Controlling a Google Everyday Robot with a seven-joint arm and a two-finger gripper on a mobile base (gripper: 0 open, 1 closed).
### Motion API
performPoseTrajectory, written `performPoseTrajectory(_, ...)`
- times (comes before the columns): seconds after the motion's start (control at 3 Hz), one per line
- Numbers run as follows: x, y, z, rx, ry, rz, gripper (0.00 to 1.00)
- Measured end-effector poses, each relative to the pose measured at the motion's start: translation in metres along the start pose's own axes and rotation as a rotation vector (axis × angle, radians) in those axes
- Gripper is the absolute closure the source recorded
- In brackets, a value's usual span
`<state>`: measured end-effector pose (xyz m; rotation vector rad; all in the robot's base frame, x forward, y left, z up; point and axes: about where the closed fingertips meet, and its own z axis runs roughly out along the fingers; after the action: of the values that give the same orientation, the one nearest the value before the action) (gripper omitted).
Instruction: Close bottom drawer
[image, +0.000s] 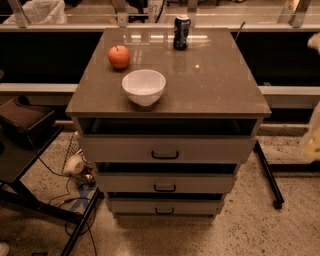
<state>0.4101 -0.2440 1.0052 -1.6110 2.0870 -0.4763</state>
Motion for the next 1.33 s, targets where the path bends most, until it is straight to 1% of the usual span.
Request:
performPoseTrajectory(0.33, 0.022, 0.03, 0.044, -0.017, -0.036, 0.013, 0.0)
performPoseTrajectory(0.67, 0.037, 0.062, 0.092, -0.05, -0.064, 0.004, 0.0)
performPoseTrajectory(1.0, 0.03, 0.069, 0.097, -0.051, -0.056, 0.001, 0.0)
performPoseTrajectory(1.33, 0.02, 0.091, 0.131, -0.06, -0.047, -0.013, 0.0)
